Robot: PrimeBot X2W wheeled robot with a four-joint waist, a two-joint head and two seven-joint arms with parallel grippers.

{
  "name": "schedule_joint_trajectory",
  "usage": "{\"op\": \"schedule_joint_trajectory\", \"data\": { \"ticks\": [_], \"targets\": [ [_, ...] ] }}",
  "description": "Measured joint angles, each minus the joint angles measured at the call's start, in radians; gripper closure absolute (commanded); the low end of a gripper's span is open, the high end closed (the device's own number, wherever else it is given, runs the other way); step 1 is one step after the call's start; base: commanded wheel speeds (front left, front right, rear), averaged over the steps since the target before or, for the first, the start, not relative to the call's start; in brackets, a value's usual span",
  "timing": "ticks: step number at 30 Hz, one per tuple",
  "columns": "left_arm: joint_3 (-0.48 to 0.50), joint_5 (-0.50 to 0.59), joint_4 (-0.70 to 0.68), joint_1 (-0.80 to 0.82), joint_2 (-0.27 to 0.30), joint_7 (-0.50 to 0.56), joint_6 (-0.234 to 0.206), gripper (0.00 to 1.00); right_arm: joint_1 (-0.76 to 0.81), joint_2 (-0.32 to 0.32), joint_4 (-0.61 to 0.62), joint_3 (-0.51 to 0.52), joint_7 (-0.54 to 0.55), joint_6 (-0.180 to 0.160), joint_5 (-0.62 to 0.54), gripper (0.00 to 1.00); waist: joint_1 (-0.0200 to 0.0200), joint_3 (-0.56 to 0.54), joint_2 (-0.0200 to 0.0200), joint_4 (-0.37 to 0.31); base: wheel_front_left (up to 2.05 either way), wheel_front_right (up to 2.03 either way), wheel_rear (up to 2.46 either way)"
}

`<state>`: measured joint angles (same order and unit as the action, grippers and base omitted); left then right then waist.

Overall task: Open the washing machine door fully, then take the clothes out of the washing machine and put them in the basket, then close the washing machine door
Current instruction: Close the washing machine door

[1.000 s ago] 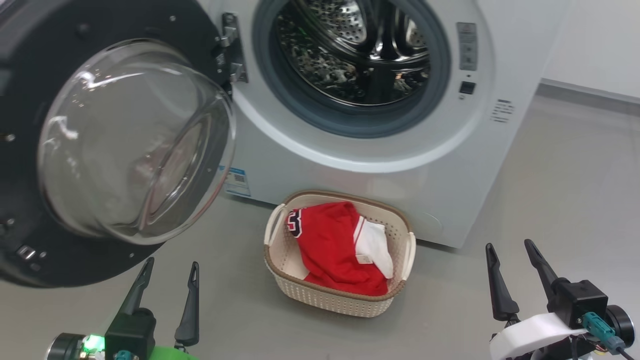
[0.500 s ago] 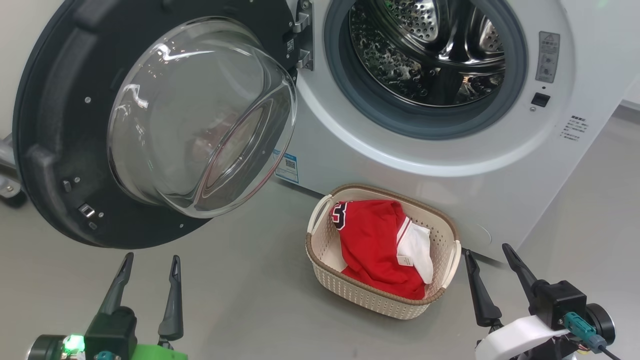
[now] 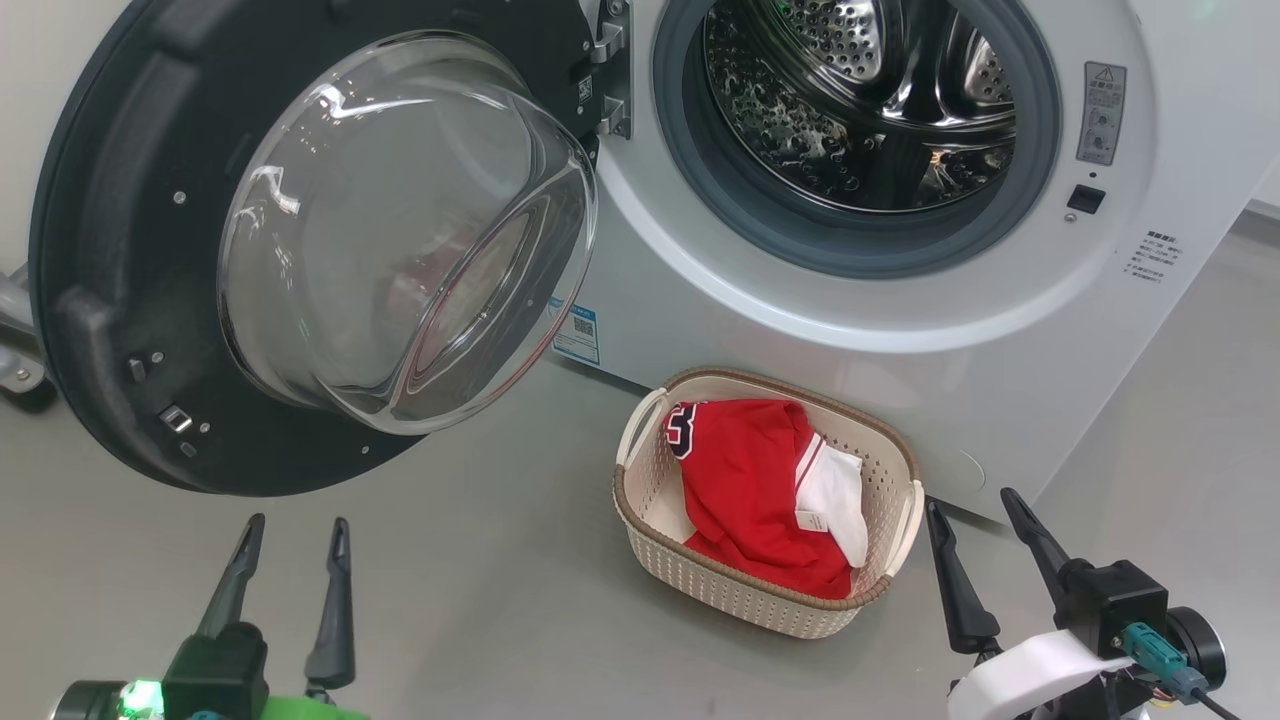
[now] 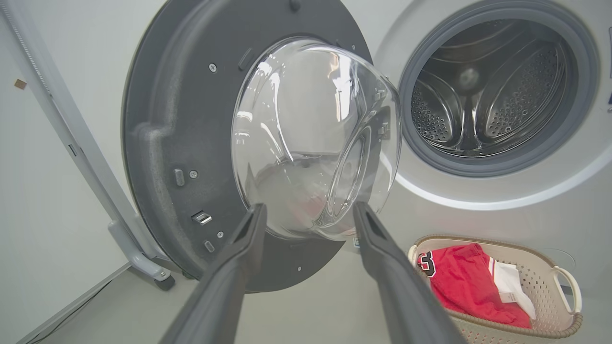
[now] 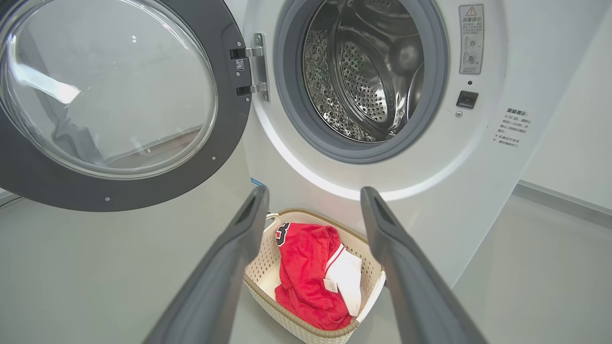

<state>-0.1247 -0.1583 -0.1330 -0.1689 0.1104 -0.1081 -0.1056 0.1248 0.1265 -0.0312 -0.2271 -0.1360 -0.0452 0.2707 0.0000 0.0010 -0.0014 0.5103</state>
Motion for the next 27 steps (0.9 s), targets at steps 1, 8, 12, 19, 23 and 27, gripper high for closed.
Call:
{"op": "schedule_joint_trajectory", "data": {
  "ticks": [1,8,12,19,23,27],
  "targets": [
    [0.001,0.0,0.0,0.0,0.0,0.0,0.0,0.57,0.0,0.0,0.0,0.0,0.0,0.0,0.0,0.0,0.0,0.0,0.0,0.0,0.0,0.0,0.0],
    [0.013,0.002,0.0,-0.001,0.0,0.0,-0.003,1.0,0.0,-0.004,-0.002,-0.002,0.0,0.0,0.0,0.0,0.0,-0.001,0.0,-0.001,0.0,0.0,0.0],
    [0.016,0.011,-0.001,-0.003,-0.001,0.0,-0.003,1.0,-0.001,-0.004,-0.002,-0.002,0.0,0.0,0.0,0.0,0.0,0.0,0.0,-0.002,0.0,0.0,0.0],
    [0.015,-0.013,-0.029,-0.005,-0.011,-0.027,-0.003,1.0,-0.005,-0.004,-0.003,-0.003,0.0,0.0,0.0,0.0,0.0,0.003,0.0,-0.001,0.0,0.0,0.0],
    [0.026,-0.095,-0.077,-0.003,-0.03,-0.059,0.012,1.0,-0.009,-0.003,-0.002,-0.002,0.0,0.0,0.0,0.0,0.0,0.009,0.0,-0.001,0.0,0.0,0.0],
    [0.045,-0.292,-0.134,0.01,-0.063,-0.077,0.056,1.0,-0.015,-0.002,-0.002,0.0,0.0,-0.001,0.0,0.0,0.0,0.012,0.0,0.0,0.0,0.0,0.0]
  ]
}}
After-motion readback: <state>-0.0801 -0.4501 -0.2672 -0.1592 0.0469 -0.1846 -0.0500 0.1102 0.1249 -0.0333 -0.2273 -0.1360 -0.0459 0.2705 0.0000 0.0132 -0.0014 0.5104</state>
